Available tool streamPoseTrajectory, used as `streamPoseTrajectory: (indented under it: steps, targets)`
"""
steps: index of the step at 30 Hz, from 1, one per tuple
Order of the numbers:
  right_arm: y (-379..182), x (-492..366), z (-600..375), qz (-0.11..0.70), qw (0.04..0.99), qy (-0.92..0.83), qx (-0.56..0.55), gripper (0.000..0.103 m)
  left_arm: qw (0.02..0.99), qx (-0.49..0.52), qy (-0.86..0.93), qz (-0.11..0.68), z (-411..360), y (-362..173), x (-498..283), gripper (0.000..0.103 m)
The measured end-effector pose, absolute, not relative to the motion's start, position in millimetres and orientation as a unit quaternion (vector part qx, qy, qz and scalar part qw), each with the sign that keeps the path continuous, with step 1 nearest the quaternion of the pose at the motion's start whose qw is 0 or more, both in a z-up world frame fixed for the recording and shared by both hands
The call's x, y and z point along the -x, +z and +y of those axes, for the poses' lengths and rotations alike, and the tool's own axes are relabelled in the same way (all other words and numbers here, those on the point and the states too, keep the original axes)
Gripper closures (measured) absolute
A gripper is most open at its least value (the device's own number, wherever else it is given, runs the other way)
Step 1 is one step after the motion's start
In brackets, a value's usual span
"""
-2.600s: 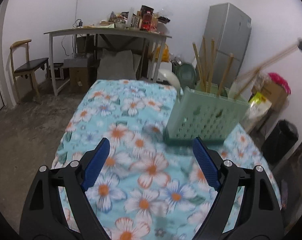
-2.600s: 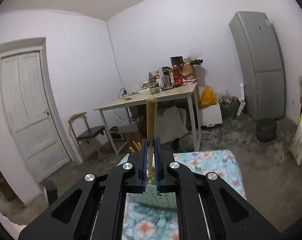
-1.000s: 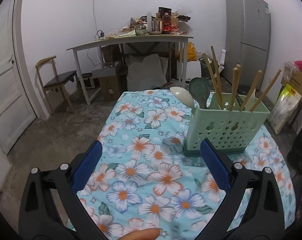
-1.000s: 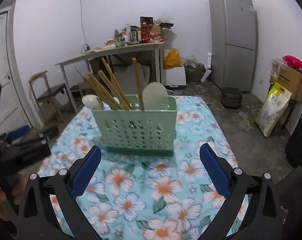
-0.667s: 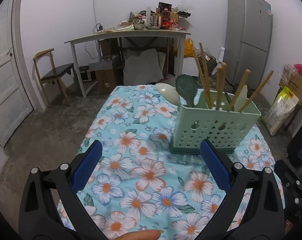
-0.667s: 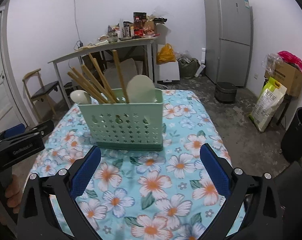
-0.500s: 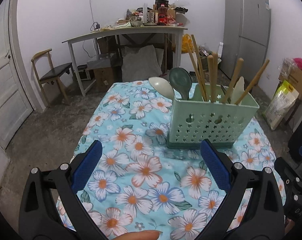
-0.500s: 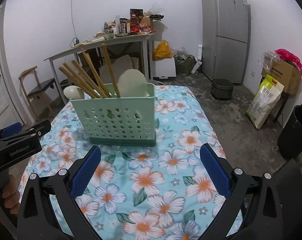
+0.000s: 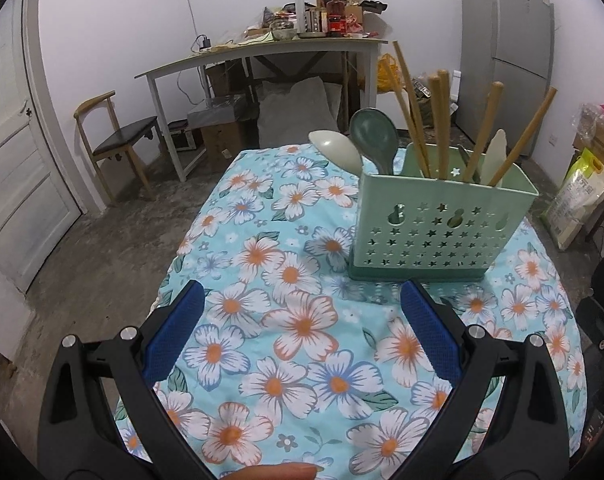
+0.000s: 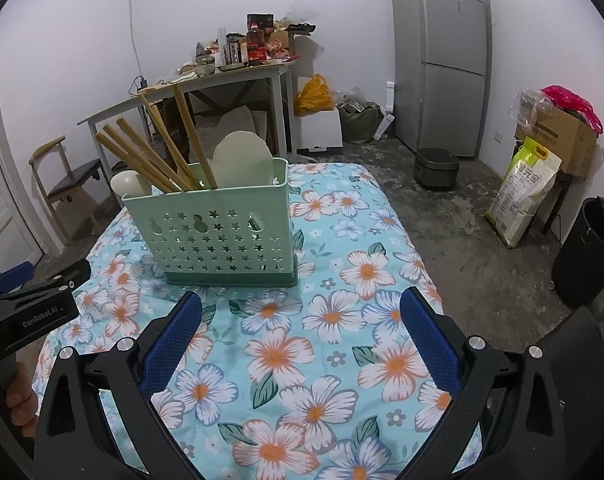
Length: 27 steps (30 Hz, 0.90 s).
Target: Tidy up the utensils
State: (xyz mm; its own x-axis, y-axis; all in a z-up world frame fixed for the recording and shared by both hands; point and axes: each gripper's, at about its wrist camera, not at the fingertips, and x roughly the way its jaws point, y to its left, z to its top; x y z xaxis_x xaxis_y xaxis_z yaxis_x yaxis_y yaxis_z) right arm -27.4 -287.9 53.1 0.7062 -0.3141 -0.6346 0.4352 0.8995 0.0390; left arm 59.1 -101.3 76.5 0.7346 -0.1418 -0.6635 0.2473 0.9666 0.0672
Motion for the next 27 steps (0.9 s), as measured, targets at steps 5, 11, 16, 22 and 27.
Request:
streamPoseTrajectory:
  steps: [5, 11, 16, 22, 27]
  targets:
    - [53, 26, -288, 0.326, 0.918, -0.207, -0.088, 0.006, 0.929, -0.073, -0.096, 0.349, -96, 77, -61, 0.008]
    - [51, 25, -291, 0.331, 0.916, -0.212, -0.083, 0.006, 0.928, -0.073, -0.091, 0.355, -92, 75, -61, 0.008]
    - [51, 23, -291, 0.33, 0.916, -0.211, -0.082, 0.006, 0.927, -0.074, -0.089, 0.358, -90, 73, -64, 0.008]
    - [51, 17, -289, 0.332, 0.916, -0.211, -0.078, 0.006, 0.927, -0.072, -0.084, 0.359, -84, 73, -68, 0.008]
    - [50, 15, -286, 0.334, 0.916, -0.208, -0.076, 0.006, 0.926, -0.071, -0.079, 0.361, -79, 72, -70, 0.008]
